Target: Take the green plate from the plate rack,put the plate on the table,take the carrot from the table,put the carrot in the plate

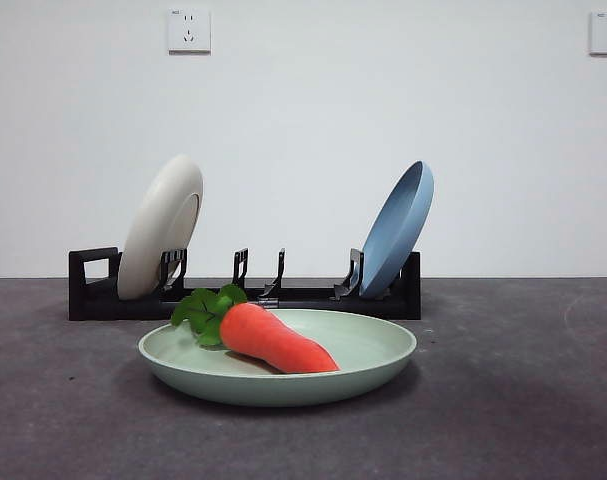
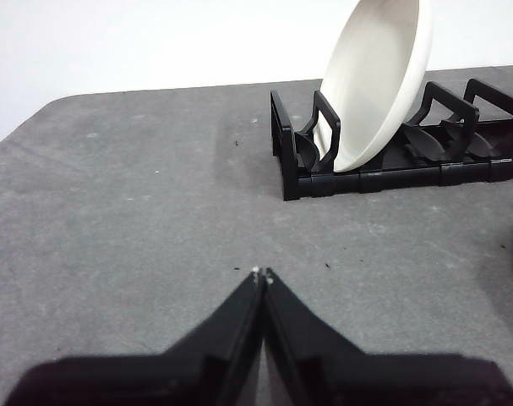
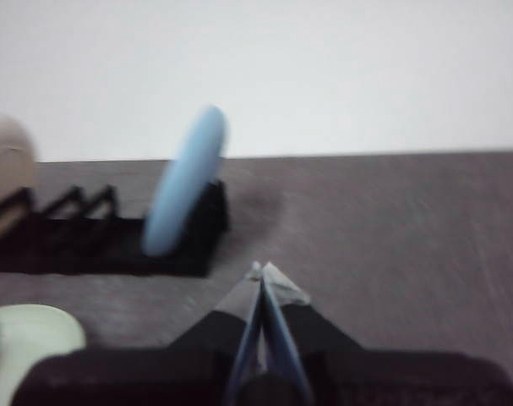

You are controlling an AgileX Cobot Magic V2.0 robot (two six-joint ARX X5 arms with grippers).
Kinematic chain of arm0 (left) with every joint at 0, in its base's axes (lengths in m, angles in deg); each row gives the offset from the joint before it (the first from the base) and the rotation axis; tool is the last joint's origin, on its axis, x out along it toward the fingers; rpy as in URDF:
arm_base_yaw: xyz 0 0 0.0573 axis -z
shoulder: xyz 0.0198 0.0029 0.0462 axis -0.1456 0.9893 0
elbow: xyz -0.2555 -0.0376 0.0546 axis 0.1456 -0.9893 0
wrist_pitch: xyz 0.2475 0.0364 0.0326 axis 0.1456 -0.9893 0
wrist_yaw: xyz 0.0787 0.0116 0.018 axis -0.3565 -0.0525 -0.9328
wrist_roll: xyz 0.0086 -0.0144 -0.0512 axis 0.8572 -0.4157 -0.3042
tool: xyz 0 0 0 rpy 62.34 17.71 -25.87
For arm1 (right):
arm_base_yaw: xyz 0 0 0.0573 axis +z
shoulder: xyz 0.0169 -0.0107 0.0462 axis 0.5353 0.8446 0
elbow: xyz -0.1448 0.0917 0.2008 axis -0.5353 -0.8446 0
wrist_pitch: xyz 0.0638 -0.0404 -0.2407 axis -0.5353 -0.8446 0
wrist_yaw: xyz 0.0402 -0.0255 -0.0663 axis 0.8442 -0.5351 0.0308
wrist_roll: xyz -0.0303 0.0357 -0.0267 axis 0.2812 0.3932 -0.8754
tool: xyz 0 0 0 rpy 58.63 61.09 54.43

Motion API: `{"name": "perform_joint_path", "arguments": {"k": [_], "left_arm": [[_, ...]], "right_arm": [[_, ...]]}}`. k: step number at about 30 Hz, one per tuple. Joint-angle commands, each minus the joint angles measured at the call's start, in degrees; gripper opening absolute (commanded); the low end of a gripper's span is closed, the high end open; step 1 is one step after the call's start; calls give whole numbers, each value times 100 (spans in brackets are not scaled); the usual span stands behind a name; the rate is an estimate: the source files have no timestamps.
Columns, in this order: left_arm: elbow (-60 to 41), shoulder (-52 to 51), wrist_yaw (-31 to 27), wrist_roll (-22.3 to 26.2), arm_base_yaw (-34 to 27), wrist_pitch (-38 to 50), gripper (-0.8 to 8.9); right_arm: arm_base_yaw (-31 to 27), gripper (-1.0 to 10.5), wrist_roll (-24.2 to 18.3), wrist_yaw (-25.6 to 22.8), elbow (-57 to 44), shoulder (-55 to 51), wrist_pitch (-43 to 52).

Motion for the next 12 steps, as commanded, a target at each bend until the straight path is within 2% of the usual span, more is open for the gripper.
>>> {"name": "perform_joint_path", "arguments": {"k": [1, 12], "left_arm": [[-76, -15, -7, -37, -15, 24, -3], [-76, -15, -7, -37, -15, 24, -3]], "right_arm": [[-9, 2, 243, -155, -317, -236, 74], [-7, 2, 319, -203, -896, -433, -24]]}}
